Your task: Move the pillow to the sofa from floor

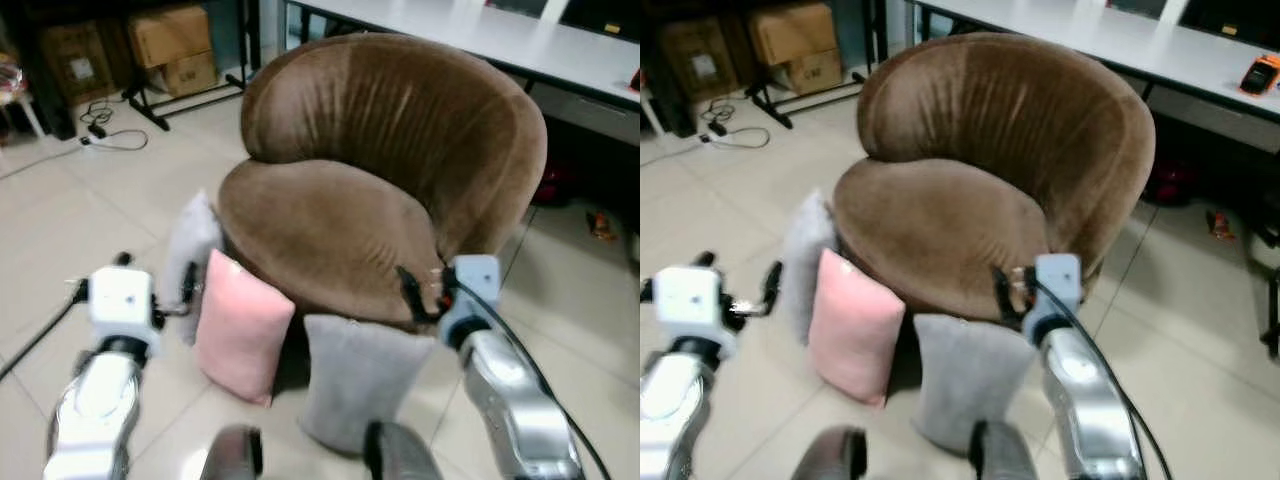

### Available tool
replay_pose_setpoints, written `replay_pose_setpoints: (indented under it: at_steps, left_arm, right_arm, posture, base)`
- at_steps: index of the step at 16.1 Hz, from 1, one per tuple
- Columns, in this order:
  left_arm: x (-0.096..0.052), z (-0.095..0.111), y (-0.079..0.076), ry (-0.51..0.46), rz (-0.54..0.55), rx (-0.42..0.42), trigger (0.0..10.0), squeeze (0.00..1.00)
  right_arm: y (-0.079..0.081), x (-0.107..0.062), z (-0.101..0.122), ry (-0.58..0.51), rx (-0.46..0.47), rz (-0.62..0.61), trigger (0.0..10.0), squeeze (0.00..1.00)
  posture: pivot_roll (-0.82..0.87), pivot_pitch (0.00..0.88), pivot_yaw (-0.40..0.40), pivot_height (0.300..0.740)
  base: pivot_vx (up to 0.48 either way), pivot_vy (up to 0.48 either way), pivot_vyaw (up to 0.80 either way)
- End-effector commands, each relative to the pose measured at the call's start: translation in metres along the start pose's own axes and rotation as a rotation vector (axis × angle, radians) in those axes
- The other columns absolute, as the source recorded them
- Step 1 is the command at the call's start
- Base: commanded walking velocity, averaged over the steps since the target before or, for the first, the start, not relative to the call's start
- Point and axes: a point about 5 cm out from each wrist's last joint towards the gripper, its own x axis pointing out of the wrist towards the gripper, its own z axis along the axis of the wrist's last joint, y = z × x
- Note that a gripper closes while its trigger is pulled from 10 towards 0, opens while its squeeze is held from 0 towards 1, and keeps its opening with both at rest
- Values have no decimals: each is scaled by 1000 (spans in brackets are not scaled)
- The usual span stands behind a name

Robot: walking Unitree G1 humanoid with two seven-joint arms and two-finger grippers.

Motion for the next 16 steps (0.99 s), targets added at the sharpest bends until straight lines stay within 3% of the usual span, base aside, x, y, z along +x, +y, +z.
replay_pose_setpoints:
  at_steps: [1, 4, 8, 16]
  left_arm:
    - [-1, 1, 3, -1, 4, 9, 10000, 0]
    - [-1, 1, 3, -2, 3, 11, 10000, 0]
    - [-1, 0, 3, 3, 2, 7, 10000, 0]
    - [1, -3, 5, 9, -48, 42, 10000, 0]
  right_arm:
    - [-2, 1, 0, 2, 6, -10, 10000, 0]
    - [1, 2, -1, 7, 6, 3, 10000, 0]
    - [8, 0, -3, 15, 36, 73, 10000, 0]
    - [5, 6, -4, 24, 19, 106, 10000, 0]
  posture:
    - [56, 0, -41, 621]
    - [58, 0, -42, 621]
    - [59, 0, -44, 611]
    - [60, 0, -45, 551]
  base:
    - [349, 0, 0]
    - [347, 0, 0]
    - [0, 0, 0]
    - [0, 0, 0]
